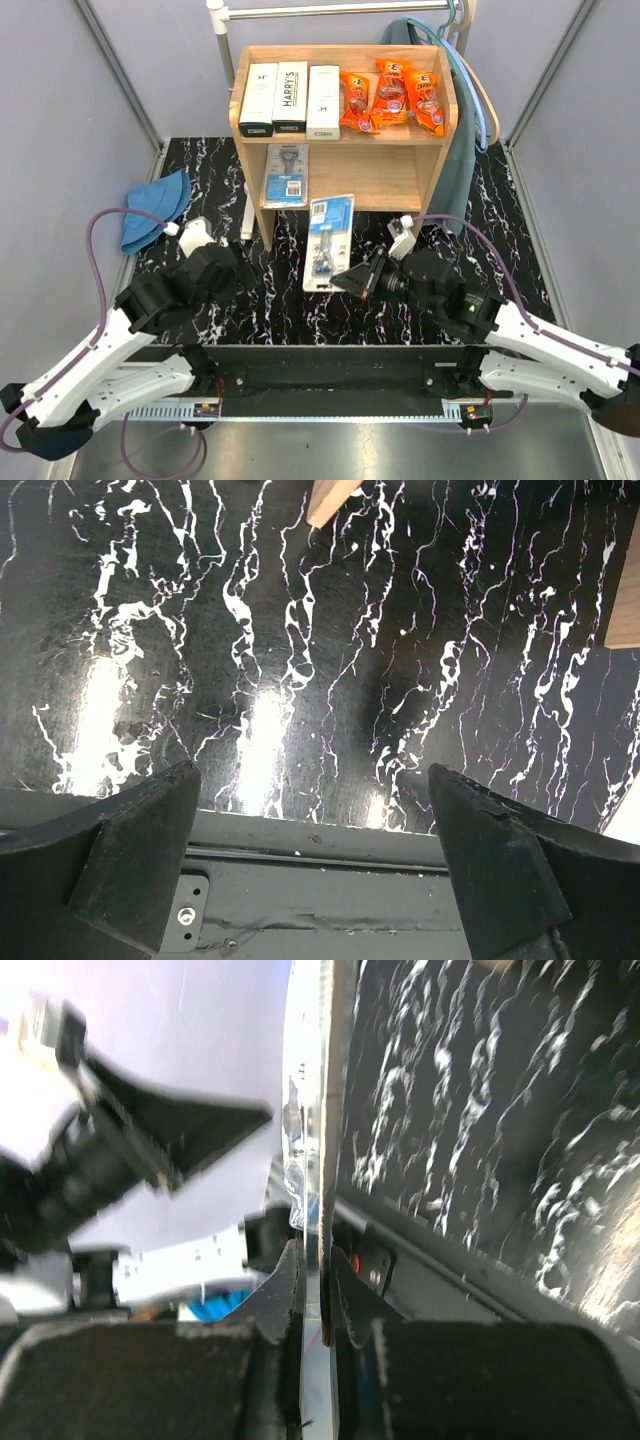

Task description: Place and organize the shaving razors onto the shelf

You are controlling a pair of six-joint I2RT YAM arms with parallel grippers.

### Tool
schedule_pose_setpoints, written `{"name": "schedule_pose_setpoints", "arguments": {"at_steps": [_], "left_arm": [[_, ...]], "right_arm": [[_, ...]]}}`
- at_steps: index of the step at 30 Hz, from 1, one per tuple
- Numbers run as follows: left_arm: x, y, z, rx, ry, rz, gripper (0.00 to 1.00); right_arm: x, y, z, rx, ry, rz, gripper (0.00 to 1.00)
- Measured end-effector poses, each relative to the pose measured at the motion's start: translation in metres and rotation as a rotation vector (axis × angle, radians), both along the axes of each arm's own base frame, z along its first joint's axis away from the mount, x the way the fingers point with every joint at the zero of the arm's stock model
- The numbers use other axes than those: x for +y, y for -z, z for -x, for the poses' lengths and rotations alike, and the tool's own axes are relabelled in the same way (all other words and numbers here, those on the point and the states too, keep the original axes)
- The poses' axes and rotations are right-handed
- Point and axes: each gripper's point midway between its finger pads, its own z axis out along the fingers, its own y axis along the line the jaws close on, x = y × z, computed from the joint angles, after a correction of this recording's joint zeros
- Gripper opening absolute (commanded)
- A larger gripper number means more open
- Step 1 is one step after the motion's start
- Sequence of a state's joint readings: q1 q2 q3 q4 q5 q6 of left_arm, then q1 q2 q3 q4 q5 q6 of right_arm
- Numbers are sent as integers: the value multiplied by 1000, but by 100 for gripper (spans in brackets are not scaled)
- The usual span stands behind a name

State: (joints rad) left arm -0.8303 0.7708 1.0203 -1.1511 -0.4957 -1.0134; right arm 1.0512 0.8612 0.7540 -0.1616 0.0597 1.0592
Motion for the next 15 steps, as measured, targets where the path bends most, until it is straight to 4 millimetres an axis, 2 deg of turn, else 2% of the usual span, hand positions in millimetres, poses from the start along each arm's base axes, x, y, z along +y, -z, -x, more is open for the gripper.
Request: {"name": "schedule_pose_setpoints", "arguments": {"at_steps": [5,11,15], "left_arm": [[-5,1,-1,6,18,3,99],[-9,8,-1,18,33,8,99],[-13,9,0,24,46,21,99]], "right_arm": [[-17,-9,-42,7,94,3,0],[-18,-22,-63,8,81,11,0],[-13,-17,-77,32,69,34,0]]}}
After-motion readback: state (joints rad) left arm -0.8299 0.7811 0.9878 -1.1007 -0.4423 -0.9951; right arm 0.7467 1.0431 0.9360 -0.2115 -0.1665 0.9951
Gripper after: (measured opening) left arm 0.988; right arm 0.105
